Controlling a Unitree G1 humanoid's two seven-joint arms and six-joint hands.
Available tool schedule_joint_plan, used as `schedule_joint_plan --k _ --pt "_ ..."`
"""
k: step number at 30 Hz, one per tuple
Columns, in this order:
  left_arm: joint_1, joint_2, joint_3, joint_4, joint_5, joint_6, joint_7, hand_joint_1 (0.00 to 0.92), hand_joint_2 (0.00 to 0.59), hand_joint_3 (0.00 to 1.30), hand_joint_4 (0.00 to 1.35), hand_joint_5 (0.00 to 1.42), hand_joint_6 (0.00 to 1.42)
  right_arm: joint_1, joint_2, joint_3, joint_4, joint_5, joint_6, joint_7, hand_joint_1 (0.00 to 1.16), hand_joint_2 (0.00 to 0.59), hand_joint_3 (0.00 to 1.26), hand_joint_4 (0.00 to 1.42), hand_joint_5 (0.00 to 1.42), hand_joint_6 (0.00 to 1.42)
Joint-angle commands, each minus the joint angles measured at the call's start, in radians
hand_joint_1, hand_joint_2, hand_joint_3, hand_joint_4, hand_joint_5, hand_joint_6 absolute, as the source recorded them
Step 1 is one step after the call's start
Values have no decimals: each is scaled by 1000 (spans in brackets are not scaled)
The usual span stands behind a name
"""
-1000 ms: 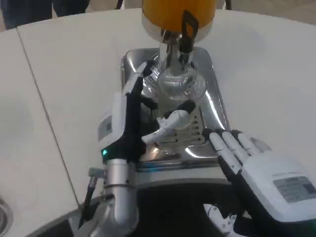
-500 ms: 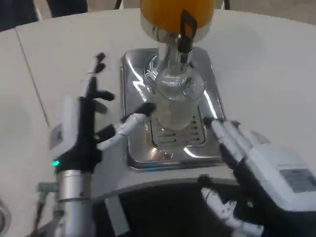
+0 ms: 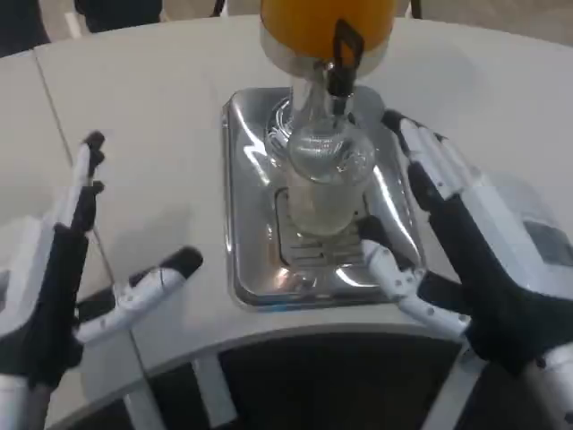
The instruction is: Grasp the cup under the faucet to collect the drink, then remove the cup.
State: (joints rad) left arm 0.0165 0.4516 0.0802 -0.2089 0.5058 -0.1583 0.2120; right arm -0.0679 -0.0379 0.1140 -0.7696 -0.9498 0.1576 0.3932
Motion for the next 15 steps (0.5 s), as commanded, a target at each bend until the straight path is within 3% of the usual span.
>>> schedule_joint_plan --k 1,6,9,15 --pt "133 52 20 -152 127 23 -72 64 51 0 0 0 5 -89 84 -8 47 75 116 -28 486 558 0 0 0 65" --pt "215 63 3 -256 265 55 -141 69 58 0 0 0 0 -186 135 -19 24 150 251 -1 504 555 0 0 0 49" --pt "244 47 -7 -302 322 72 -169 53 58 0 0 0 0 -235 96 -17 9 176 254 -9 507 552 0 0 0 48" --pt "295 -7 -19 -339 376 69 -133 32 60 0 0 0 0 -350 118 -41 82 287 318 -46 509 548 0 0 0 38"
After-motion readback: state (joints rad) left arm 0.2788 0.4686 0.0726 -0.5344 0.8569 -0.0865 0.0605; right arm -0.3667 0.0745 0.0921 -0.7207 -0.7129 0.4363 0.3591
